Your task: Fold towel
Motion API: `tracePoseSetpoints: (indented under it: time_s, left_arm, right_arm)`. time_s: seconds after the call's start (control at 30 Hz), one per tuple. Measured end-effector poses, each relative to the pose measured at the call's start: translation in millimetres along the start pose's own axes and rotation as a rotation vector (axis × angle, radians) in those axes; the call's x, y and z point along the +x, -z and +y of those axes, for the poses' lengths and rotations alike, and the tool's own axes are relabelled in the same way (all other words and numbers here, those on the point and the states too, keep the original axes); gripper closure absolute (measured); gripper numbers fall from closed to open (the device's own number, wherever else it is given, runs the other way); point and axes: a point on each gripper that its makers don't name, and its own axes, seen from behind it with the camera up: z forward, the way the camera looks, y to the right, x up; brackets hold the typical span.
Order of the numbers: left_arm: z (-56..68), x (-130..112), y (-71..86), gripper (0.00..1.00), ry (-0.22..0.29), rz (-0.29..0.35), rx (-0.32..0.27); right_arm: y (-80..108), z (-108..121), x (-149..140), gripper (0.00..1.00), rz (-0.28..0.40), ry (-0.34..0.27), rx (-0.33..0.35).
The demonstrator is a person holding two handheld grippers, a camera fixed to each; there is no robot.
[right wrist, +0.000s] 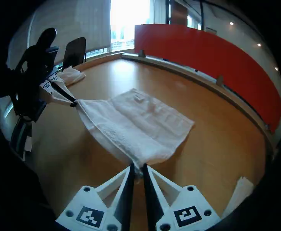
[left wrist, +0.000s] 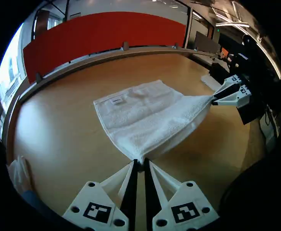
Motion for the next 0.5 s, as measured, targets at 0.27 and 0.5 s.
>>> tracePoseSetpoints:
  time_s: [0.27, 0.5]
  left_arm:
    - [8.6, 13.1, 21.4, 0.88, -0.013, 0.002, -0.005]
    - [16.4, 19.9, 35.1, 0.88, -0.013, 0.001, -0.014]
  right_arm:
    - [23.4, -0.9, 18.5, 0.84, 0.022, 0.002, -0.005]
    - [37.7, -3.2, 25.2, 0.84, 0.025, 0.014, -0.009]
